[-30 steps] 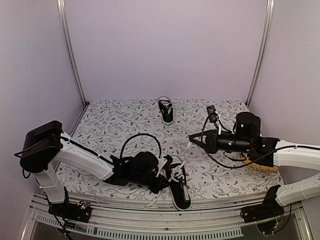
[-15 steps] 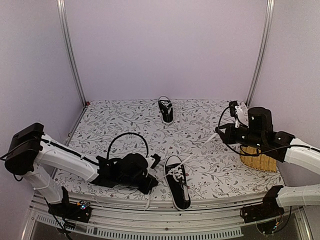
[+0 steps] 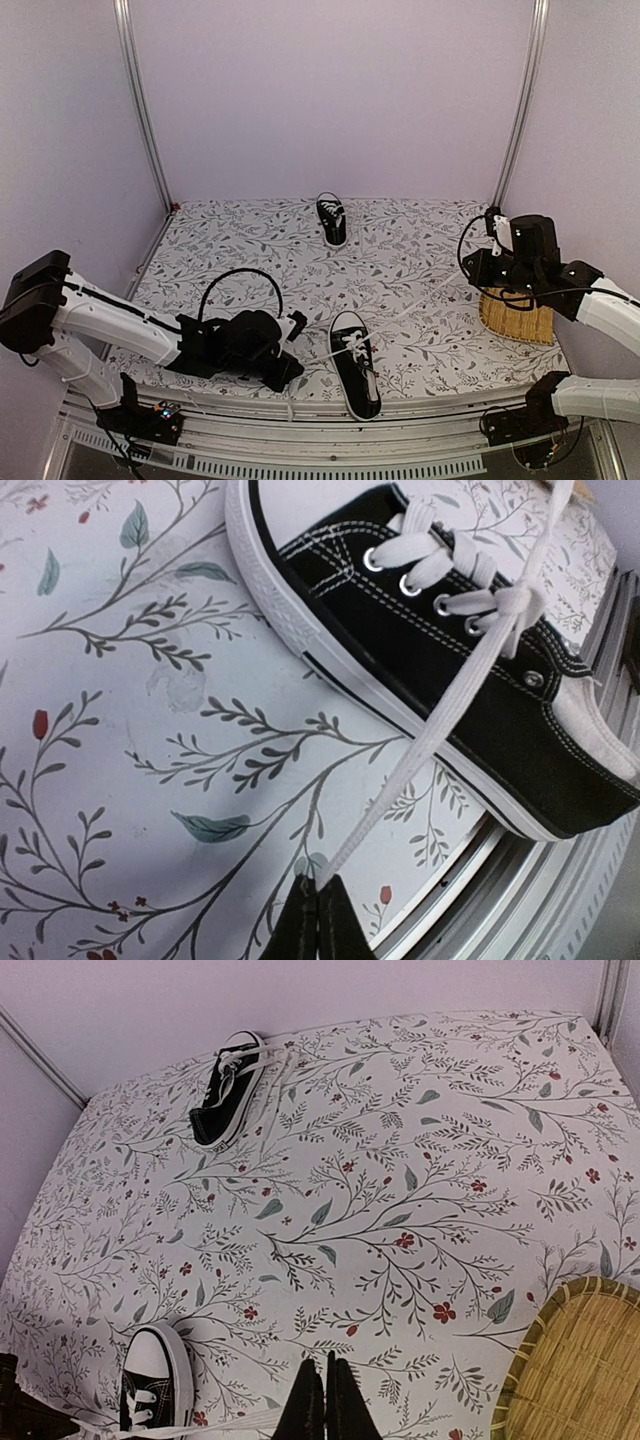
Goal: Tie the shoes
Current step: Tie the crossed shoelace on the shoe, then place the half-tied shoelace at the center of the board.
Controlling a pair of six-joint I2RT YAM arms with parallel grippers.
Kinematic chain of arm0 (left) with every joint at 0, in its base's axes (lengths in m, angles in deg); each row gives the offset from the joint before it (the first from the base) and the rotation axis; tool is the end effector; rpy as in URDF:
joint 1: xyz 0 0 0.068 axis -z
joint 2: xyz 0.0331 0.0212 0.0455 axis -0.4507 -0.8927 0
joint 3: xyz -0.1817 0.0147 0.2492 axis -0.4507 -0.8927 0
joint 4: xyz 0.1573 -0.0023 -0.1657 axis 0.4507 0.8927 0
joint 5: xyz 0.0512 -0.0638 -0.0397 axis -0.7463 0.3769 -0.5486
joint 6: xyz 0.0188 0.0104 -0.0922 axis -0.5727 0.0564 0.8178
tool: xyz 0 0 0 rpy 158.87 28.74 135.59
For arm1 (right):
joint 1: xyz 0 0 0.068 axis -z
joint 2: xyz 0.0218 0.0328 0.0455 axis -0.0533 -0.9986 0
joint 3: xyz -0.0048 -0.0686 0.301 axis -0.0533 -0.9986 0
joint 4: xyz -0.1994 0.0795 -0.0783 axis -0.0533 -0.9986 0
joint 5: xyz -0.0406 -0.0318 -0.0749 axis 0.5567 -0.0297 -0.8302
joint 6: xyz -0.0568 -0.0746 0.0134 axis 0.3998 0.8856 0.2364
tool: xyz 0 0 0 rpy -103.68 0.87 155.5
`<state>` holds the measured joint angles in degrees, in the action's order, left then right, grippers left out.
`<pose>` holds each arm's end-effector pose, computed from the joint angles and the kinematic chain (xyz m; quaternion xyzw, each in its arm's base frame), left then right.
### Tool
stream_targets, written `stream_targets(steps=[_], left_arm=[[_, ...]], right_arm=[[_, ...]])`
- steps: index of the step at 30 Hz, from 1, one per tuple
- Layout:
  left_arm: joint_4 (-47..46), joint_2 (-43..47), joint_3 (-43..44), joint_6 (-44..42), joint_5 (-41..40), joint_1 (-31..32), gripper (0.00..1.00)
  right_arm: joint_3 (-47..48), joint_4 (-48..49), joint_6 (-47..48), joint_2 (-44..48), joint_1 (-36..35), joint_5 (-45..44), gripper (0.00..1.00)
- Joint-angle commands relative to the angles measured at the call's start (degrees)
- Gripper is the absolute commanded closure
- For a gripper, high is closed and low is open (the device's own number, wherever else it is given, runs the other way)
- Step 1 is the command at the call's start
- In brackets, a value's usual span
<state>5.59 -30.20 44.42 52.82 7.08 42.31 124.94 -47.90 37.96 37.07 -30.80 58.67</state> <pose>0.1081 -0.2624 0.1694 0.2427 0.9011 -0.2616 0.2465 0.1726 0.0803 0.2803 -0.0203 0.8735 0.1589 0.4597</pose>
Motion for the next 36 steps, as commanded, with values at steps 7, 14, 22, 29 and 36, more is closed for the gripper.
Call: stream_targets(steps=[7, 14, 22, 29, 36], left_arm=[[2.7, -2.3, 11.5, -7.8, -3.3, -0.8, 1.0], [-0.4, -7.2, 20.4, -15.4, 2.7, -7.1, 1.0], [1.7, -11.1, 27.9, -22.8, 11.7, -10.3, 1.0], [2.2, -9.9, 27.9, -24.9, 13.2, -10.4, 1.0], [1.7, -9.3, 28.3, -25.6, 14.0, -10.5, 1.0]], right_arm=[[-2.3, 15.1, 3.8, 4.4, -8.6, 44.6, 0.98], [2.2, 23.0, 0.6, -7.3, -36.2, 38.7, 0.98], [13.8, 22.1, 2.8, -25.2, -47.0, 28.1, 0.45], [10.9, 17.5, -0.3, -19.6, -36.3, 17.7, 0.27], [4.0, 20.6, 0.1, -18.5, -23.8, 21.4, 0.32]])
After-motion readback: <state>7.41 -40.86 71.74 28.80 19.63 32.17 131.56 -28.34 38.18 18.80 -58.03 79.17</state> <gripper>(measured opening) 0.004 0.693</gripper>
